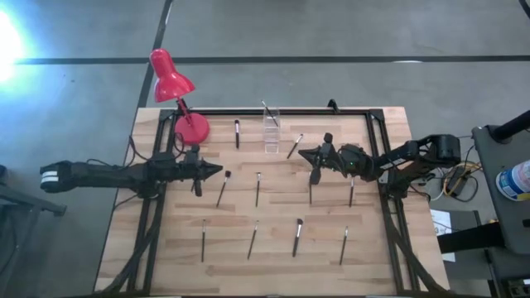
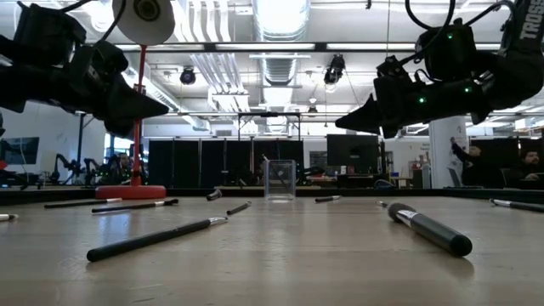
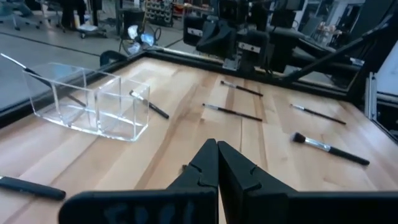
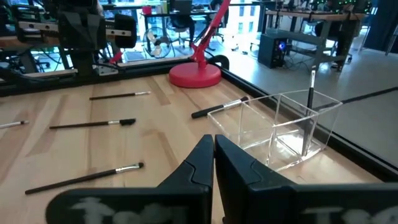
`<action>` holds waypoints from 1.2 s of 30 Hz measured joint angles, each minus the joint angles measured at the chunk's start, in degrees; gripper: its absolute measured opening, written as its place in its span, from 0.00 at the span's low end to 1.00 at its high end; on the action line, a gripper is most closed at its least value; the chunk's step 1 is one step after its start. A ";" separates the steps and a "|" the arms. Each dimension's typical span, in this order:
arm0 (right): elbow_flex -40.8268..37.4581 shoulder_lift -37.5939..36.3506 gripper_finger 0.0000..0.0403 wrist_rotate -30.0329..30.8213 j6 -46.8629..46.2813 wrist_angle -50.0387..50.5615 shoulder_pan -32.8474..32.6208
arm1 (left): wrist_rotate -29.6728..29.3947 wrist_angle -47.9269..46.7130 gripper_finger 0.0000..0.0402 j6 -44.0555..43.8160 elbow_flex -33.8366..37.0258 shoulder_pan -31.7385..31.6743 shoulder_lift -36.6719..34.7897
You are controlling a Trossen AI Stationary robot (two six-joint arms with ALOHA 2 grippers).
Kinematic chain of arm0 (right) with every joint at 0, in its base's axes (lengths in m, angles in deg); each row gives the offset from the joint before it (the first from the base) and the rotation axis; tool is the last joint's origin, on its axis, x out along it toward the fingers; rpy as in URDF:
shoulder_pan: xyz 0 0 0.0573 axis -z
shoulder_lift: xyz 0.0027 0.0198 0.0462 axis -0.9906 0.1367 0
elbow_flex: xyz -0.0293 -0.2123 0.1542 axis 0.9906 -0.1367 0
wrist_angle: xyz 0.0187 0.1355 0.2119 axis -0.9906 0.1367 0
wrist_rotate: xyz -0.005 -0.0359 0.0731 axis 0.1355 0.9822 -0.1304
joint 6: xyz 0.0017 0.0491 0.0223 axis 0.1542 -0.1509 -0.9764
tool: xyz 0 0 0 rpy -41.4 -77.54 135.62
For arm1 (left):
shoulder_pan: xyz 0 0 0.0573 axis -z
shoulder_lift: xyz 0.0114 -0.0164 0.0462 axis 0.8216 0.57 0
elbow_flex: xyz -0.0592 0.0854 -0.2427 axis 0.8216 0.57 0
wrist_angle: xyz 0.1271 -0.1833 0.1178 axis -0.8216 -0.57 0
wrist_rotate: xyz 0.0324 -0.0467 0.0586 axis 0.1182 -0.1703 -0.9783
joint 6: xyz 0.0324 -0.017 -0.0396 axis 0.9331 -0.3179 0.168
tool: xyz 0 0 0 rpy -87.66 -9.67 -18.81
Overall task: Put items in baskets/containers
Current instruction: Put the black eyeshadow brush into the transparent organizer
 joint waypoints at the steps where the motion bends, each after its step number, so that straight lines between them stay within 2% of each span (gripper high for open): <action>1: 0.04 0.00 0.02 0.00 0.06 0.02 0.00 | 0.00 -0.10 0.00 -0.01 -0.16 0.12 0.47; 23: 0.35 0.00 0.02 -0.43 0.15 0.33 0.00 | -0.33 -1.80 0.00 -1.76 -3.85 4.10 8.97; 30: 0.35 0.00 0.02 -0.57 0.18 0.42 0.00 | -2.36 -12.45 0.00 -2.30 -8.86 9.14 12.56; 36: 0.37 0.00 0.02 -0.57 0.20 0.41 0.02 | -4.96 -17.80 0.00 -6.60 -11.98 14.62 16.43</action>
